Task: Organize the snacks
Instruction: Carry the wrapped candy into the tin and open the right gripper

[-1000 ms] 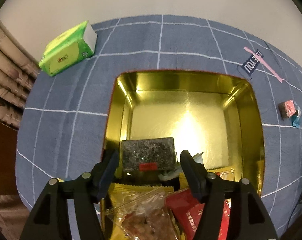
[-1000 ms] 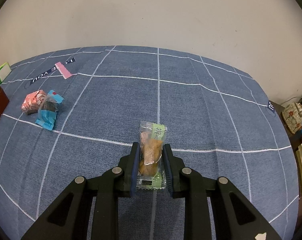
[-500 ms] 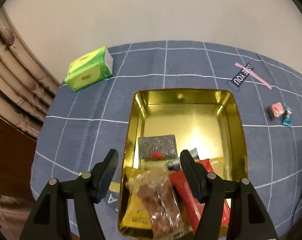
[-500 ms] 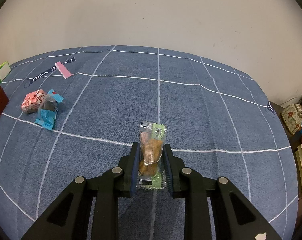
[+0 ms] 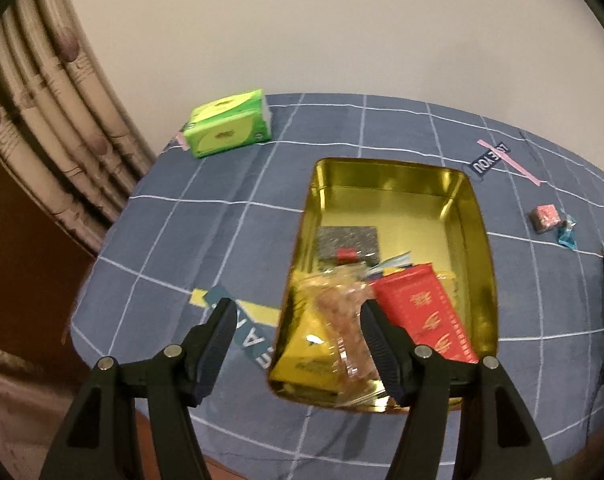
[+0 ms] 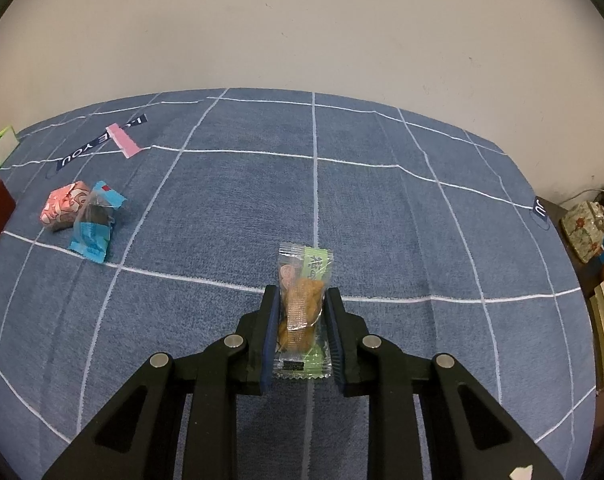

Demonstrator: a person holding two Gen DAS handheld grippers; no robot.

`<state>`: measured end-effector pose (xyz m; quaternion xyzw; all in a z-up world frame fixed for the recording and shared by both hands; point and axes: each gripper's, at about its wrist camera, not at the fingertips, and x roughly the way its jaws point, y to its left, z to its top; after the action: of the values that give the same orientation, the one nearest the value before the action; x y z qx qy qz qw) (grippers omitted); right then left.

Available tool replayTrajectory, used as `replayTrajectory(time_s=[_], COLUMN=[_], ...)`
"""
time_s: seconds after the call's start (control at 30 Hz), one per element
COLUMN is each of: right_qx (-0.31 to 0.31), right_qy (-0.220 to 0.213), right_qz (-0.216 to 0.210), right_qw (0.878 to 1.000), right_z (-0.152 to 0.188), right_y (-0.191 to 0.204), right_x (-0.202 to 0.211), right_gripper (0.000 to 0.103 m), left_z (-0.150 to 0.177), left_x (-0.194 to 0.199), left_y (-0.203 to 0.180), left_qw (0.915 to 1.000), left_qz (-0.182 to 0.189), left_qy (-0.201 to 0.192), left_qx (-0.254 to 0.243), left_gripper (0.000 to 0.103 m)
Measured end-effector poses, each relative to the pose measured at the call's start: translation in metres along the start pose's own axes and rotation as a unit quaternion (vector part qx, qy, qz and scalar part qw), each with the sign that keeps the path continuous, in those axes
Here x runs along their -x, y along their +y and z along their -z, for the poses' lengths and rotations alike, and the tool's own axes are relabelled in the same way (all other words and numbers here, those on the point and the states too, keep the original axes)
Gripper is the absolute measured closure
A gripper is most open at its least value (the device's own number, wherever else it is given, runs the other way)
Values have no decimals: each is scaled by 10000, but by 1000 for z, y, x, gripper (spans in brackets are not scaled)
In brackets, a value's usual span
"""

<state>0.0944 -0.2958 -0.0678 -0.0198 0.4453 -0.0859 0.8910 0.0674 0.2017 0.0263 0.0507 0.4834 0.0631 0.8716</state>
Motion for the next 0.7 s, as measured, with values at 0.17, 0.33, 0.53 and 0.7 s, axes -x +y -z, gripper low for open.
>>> replayTrajectory(time_s=[0.17,0.33,0.53,0.7], right_qx=[20,7,-112,-87], right_qy=[74,187,167,63], right_qz=[145,227,28,-534], right_qw=[9999,9996,9998,9985], right_z=[-2,-2,-6,-18], right_y=[4,7,27,73], right_x=[0,2,23,53], right_gripper=[83,84,84,84], left_z=[10,17,28,33], left_x=[-5,-6,-5,-5], left_y=[17,28,40,51], left_qw=[9994,9983,9970,9957], left_qz=[-5,-185,-307,-402], left_qy=[50,-11,-47,-99], left_qx=[337,548,712,830], left_gripper=[37,37,37,37])
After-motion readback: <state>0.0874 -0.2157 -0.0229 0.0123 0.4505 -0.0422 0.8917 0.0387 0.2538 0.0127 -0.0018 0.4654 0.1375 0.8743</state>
